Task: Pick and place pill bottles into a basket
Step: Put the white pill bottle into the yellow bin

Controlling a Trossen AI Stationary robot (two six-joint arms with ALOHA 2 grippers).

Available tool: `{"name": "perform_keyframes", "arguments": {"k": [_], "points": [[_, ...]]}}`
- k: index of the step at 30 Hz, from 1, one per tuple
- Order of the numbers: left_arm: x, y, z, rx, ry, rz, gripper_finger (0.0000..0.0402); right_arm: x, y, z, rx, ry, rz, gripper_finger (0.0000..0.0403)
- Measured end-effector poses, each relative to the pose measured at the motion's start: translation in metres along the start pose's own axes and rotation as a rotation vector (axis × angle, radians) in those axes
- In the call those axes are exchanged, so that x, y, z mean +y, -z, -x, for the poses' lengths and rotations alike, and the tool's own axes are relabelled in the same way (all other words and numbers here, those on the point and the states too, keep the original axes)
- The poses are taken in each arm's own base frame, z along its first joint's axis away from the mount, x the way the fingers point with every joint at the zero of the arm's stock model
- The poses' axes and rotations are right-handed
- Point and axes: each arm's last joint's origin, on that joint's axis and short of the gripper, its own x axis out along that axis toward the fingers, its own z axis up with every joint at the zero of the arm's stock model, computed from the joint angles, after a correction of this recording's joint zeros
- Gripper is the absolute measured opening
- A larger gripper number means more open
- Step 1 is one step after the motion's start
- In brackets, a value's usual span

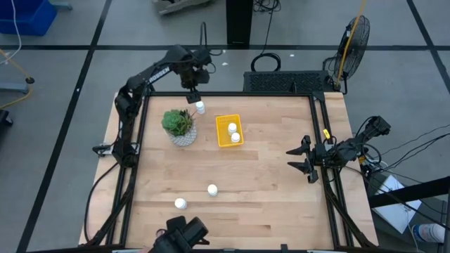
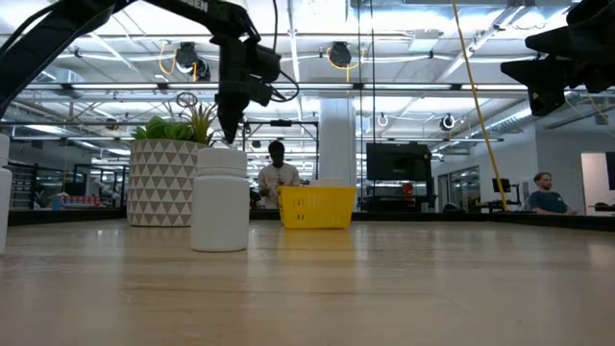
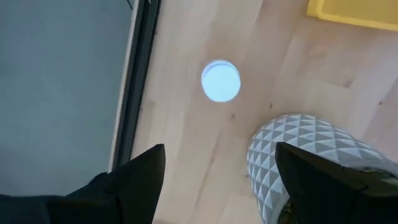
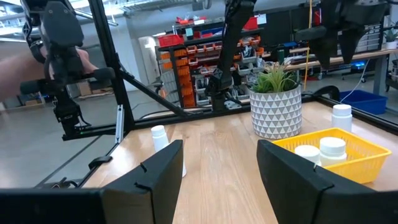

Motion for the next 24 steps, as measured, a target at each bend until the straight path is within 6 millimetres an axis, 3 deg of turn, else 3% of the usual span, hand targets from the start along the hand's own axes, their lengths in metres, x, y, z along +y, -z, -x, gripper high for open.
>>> {"name": "perform_keyframes", "arguments": {"k": [14,24], "points": [[0.007,-0.003,-0.002,-0.081,0.047,0.021,0.0310,0.000,0.000,0.000,0.000,0.000,0.000,0.0196],[0.001,-0.004,-0.048,-0.021,0.052,-0.004,0.0310,0.000,0.000,0.000,0.000,0.000,0.000,0.0196]]}}
